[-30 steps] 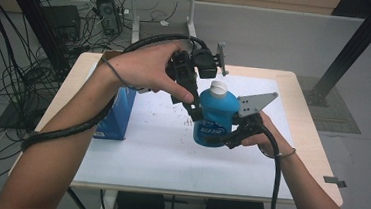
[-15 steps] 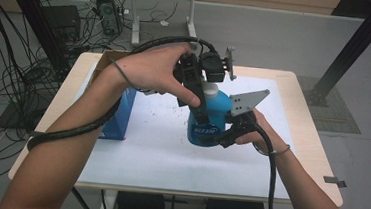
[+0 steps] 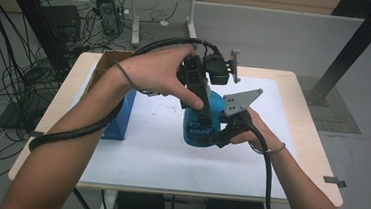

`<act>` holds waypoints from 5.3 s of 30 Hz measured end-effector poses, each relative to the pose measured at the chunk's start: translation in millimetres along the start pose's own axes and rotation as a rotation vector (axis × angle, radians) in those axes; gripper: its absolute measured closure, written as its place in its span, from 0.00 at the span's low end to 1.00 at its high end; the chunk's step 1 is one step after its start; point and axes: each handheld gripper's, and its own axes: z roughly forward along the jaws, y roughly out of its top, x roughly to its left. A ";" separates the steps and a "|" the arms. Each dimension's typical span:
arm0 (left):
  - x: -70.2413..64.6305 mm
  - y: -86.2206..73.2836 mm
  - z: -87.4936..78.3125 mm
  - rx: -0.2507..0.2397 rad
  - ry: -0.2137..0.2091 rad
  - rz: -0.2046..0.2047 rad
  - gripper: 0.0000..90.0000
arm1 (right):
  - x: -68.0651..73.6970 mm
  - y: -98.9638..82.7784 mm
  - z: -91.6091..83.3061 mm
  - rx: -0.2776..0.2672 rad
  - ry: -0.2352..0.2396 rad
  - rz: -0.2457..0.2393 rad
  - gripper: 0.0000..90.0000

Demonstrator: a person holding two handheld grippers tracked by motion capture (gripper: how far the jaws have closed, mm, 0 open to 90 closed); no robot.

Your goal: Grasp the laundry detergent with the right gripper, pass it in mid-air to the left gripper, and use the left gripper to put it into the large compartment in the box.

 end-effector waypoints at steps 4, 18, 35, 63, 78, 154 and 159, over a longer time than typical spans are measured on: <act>0.3 1.3 -0.2 0.006 0.001 0.007 0.12 | 0.4 -0.1 0.9 0.004 0.004 0.000 0.45; -1.2 2.2 -1.1 0.011 0.002 0.010 0.12 | 1.5 0.1 -0.3 0.015 0.003 -0.006 0.45; -1.8 1.5 -2.8 0.019 0.008 0.005 0.12 | 1.6 0.8 -1.2 0.021 0.003 -0.012 0.45; -2.3 0.9 -1.7 0.026 0.006 0.001 0.12 | 1.0 -0.5 -1.5 0.024 0.002 -0.009 0.45; -1.6 0.0 -2.7 0.026 0.009 -0.004 0.12 | 1.4 -0.3 -1.2 0.030 0.007 -0.010 0.45; -6.4 6.2 -1.2 0.087 0.033 0.021 0.42 | 5.1 7.7 -6.7 0.022 0.023 -0.038 0.45; -5.9 6.4 -0.6 0.093 0.029 0.019 0.42 | 5.1 7.4 -6.4 0.025 0.024 -0.039 0.45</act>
